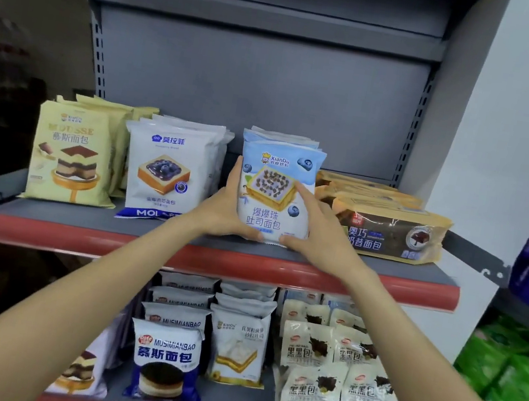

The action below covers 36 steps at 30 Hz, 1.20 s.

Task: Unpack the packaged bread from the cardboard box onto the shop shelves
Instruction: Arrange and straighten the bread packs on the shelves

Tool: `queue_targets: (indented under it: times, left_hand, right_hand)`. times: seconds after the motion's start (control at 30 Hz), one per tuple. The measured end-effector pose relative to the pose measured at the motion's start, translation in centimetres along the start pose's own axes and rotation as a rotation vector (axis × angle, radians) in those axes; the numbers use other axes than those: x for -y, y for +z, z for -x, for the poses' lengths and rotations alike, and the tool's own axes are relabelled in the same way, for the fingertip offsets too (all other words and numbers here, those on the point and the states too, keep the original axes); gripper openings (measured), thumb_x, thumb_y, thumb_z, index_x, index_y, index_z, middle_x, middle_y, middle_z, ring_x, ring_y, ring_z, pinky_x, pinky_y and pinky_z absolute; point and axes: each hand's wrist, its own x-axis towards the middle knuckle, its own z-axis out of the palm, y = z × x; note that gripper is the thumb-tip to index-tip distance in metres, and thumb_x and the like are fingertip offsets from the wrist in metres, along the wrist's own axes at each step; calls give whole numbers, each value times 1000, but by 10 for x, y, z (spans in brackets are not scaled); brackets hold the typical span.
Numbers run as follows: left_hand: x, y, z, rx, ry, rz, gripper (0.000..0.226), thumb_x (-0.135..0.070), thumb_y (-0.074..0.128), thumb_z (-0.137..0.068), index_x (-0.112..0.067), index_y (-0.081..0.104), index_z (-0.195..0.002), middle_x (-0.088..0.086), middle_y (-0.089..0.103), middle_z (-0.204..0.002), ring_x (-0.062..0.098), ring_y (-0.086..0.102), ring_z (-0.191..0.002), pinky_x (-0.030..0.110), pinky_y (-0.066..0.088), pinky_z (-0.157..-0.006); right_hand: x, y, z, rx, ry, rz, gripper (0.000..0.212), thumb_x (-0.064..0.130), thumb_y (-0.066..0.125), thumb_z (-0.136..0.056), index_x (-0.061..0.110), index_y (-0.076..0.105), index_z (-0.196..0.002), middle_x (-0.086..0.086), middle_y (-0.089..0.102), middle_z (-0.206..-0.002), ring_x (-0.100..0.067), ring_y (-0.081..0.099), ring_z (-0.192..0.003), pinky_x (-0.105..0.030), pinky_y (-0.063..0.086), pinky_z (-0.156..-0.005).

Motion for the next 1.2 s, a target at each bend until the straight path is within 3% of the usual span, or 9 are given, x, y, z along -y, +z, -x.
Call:
queue_targets:
  times: [0.23, 0.47, 0.57, 0.67, 0.77, 0.83, 0.93, 1.03, 1.2]
  left_hand:
    - [3, 7, -8, -25, -29, -109, 143, -18, 87, -62, -23, -32, -142, -9, 39, -144, 13, 48, -124, 32, 42, -101]
    - [-3, 0, 0, -41, -78, -265, 145, -44, 87, -56, -29, -28, -144, 8, 30, -152, 26, 41, -131, 44, 39, -105]
    - [-19, -3, 27, -164, -69, -277, 113, -55, 76, -65, -27, 7, -150, 7, 24, -153, 25, 30, -138, 44, 36, -107]
    - [-51, 12, 56, -392, 151, -233, 62, -35, 67, -82, -26, 40, -138, -2, 42, -139, 17, 46, -123, 34, 40, -99]
    - [-82, 38, 55, -294, 390, -35, 33, -27, 63, -87, -28, 58, -119, -11, 57, -120, 4, 54, -107, 24, 44, -94]
    - [-92, 61, 36, -127, 464, -123, 40, -31, 64, -87, -29, 54, -126, -11, 52, -131, 3, 45, -123, 14, 32, -103]
    - [-100, 95, -3, 5, 358, -262, 82, -49, 69, -79, -33, 25, -146, -1, 20, -154, 16, 17, -143, 35, 23, -115]
    - [-108, 116, -37, 22, 136, -372, 111, -66, 71, -65, -38, 4, -149, 5, -4, -159, 30, 1, -146, 51, 17, -116]
    - [-113, 121, -67, 50, 36, -604, 114, -79, 62, -61, -28, 12, -151, 7, 8, -159, 31, 15, -144, 46, 20, -115]
  right_hand:
    - [-1, 15, -17, -33, 12, 7, 105, 9, 71, -79, 40, -2, -148, -15, 36, -138, -32, 49, -116, -38, 43, -93]
    - [-3, 5, -3, -64, -2, -82, 98, 15, 73, -77, 35, 9, -149, -11, 35, -142, -26, 42, -126, -34, 39, -99]
    - [-8, -20, 32, -172, -67, -123, 83, 20, 72, -80, 42, 24, -143, 4, 40, -141, -15, 49, -120, -37, 47, -97]
    - [-25, -55, 69, -320, -106, -89, 63, 19, 69, -83, 39, 39, -135, 14, 51, -128, -6, 55, -110, -27, 50, -91]
    - [-59, -89, 83, -430, -61, 56, 49, 25, 67, -85, 30, 48, -130, 10, 51, -129, -14, 49, -118, -29, 38, -101]
    - [-85, -105, 80, -393, -40, 208, 52, 30, 67, -85, 24, 47, -133, -3, 44, -139, -25, 35, -129, -34, 25, -106]
    - [-113, -119, 68, -230, 13, 296, 63, 32, 66, -84, 24, 38, -140, -14, 28, -148, -31, 21, -137, -39, 19, -111]
    - [-136, -126, 54, -70, 41, 372, 72, 37, 66, -84, 31, 28, -144, -13, 23, -150, -34, 22, -138, -39, 20, -112]
    - [-157, -130, 36, -2, -56, 235, 65, 31, 63, -88, 36, 29, -143, -3, 27, -146, -21, 39, -131, -19, 27, -100]
